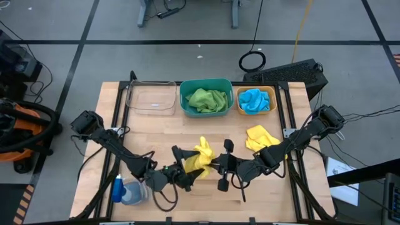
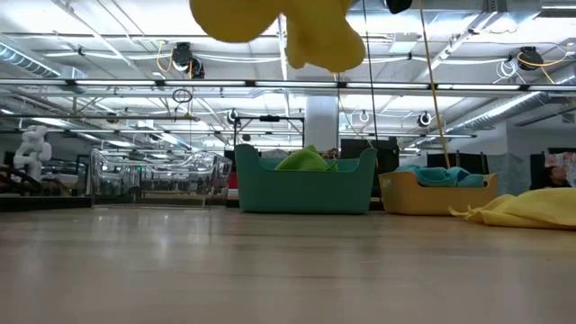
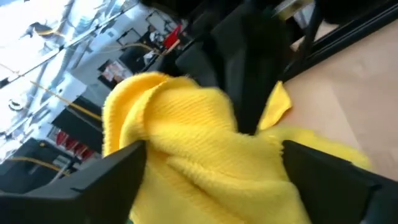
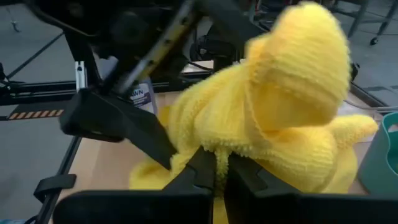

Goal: Sort microfiber towel by color & place in baskets
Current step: Put the bottom yellow towel into the transparent bin

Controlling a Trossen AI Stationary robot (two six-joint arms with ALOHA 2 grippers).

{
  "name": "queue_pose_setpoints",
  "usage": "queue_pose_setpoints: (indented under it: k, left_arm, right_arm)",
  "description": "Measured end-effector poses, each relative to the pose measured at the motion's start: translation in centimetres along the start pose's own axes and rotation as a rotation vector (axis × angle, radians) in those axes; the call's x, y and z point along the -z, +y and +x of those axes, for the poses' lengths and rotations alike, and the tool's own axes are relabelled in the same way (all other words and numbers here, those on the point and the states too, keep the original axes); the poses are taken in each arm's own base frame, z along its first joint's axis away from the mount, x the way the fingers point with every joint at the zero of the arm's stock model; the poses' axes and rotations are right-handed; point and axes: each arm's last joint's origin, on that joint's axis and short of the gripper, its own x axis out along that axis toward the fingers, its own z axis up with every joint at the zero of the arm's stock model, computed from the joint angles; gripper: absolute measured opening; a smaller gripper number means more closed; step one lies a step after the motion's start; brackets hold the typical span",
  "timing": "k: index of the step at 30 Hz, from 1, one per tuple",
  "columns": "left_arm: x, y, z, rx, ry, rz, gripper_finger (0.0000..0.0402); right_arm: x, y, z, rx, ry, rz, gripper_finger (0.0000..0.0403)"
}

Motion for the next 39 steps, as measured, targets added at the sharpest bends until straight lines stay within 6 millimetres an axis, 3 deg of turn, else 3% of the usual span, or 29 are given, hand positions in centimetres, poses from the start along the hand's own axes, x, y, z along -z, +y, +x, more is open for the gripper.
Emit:
queue_pose_setpoints:
  k: [4,12,16,22,24,33,39]
  left_arm:
    - [1.0,0.0,0.9,0.068,0.03,-0.033,0.0394]
    - [1.7,0.2,1.8,0.136,0.039,-0.071,0.0346]
    - [1.7,0.1,1.8,0.179,0.022,-0.062,0.026]
    - [1.6,-0.1,1.6,0.184,0.015,-0.047,0.0061]
    - [1.4,-0.2,1.2,0.166,0.017,-0.035,0.0026]
    - [1.0,0.0,0.3,0.172,0.013,0.037,0.0033]
    - [1.4,4.1,-1.2,0.199,0.104,0.038,0.0032]
  right_arm:
    - [0.0,0.1,0.0,-0.008,0.001,-0.018,0.0006]
    - [0.0,0.1,-0.1,-0.013,-0.002,-0.02,0.0007]
    - [-0.1,0.2,-0.1,-0.046,-0.006,-0.011,0.0007]
    - [-0.2,0.4,-0.1,-0.072,-0.012,0.001,0.0011]
    - [-0.2,0.6,-0.2,-0.078,-0.011,-0.001,0.0025]
    - [0.2,1.5,-1.2,-0.001,-0.033,-0.114,0.0146]
    - [0.7,1.9,-2.2,0.099,-0.027,-0.203,0.0196]
